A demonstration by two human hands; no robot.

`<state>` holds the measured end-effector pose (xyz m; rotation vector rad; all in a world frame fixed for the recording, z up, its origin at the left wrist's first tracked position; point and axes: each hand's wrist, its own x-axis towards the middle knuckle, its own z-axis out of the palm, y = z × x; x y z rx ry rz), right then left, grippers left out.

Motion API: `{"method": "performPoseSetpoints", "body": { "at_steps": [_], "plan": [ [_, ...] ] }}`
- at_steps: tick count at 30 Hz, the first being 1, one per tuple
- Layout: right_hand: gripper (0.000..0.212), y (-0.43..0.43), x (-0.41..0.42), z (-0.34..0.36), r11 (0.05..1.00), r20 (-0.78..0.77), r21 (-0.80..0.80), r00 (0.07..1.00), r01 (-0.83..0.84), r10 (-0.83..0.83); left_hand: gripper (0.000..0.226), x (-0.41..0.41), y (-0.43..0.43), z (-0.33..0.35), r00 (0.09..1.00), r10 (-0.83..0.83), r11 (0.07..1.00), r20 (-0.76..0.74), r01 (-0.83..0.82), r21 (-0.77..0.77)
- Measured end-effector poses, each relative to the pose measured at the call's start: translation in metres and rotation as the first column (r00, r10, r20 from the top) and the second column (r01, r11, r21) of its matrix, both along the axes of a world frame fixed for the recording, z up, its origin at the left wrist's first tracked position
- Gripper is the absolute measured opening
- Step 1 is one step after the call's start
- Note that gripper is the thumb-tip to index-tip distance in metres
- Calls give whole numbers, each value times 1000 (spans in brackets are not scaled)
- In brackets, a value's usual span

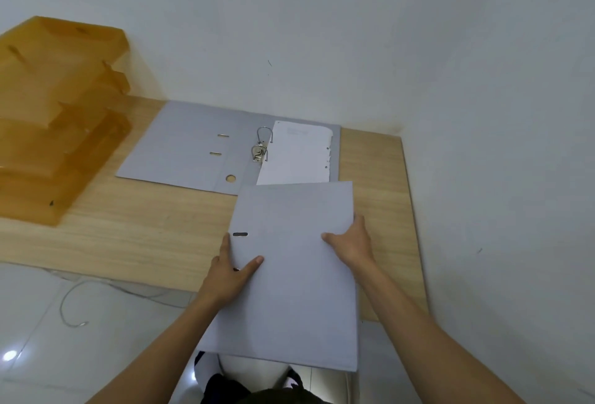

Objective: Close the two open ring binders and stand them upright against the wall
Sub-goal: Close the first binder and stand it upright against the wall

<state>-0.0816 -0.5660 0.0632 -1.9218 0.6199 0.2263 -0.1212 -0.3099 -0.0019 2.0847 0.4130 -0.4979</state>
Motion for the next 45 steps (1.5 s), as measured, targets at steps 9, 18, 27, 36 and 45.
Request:
{"method": "performPoseSetpoints", "body": {
  "at_steps": [9, 18, 27, 36, 45],
  "plan": [
    [101, -16, -35, -47, 941, -202, -309, 976, -142, 81, 114, -6, -25, -7, 996, 83, 994, -26, -81, 68],
    [88, 24, -43, -64, 851, -382, -13, 789, -524, 480, 96, -8, -41, -4, 993, 78, 976, -92, -57, 212],
    [76, 41, -37, -65, 938, -375, 31, 866, -345, 331, 107, 5, -23, -12, 969, 156, 988, -190, -151, 41],
    [66, 55, -43, -41, 987, -305, -130, 951, -94, 51, 76, 39, -38, 36, 906, -111, 759, -408, -187, -623],
    [85, 50, -45, 13, 990, -22, 75, 992, 122, -121, 52, 46, -80, 80, 867, -362, 479, -342, -141, -866]
  ]
}}
